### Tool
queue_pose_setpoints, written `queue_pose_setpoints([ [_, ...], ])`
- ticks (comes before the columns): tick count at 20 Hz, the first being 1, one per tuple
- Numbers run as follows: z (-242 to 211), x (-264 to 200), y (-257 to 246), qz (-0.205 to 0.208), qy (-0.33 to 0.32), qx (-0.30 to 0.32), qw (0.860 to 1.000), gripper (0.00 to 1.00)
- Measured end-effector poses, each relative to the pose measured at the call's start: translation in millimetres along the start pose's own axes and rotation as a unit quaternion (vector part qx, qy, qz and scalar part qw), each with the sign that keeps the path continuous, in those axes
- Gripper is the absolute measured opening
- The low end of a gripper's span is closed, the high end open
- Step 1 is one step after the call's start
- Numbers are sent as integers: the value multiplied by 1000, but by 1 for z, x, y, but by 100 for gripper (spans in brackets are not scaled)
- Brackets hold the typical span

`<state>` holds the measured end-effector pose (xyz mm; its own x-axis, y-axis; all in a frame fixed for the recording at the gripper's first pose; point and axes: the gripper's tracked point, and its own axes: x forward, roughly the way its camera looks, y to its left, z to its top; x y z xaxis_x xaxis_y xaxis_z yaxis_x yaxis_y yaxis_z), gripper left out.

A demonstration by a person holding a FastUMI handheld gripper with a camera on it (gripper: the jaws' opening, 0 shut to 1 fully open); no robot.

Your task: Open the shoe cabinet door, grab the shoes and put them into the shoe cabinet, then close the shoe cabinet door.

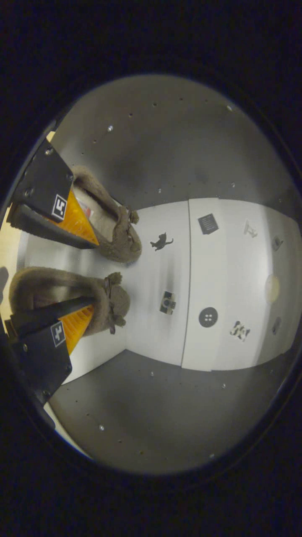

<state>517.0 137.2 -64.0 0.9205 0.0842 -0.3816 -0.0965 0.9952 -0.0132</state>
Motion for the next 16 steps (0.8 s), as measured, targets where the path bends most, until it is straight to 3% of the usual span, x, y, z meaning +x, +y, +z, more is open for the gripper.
queue_pose_setpoints([
  [1,-1,-13,-2,-5,-10,-8,1000,82],
  [2,-1,-28,-5,-11,-24,-14,1000,84],
  [10,-10,-196,13,28,-112,13,993,84],
  [13,-18,-268,12,30,-139,2,990,98],
  [16,-42,-338,7,30,-154,-7,988,100],
])
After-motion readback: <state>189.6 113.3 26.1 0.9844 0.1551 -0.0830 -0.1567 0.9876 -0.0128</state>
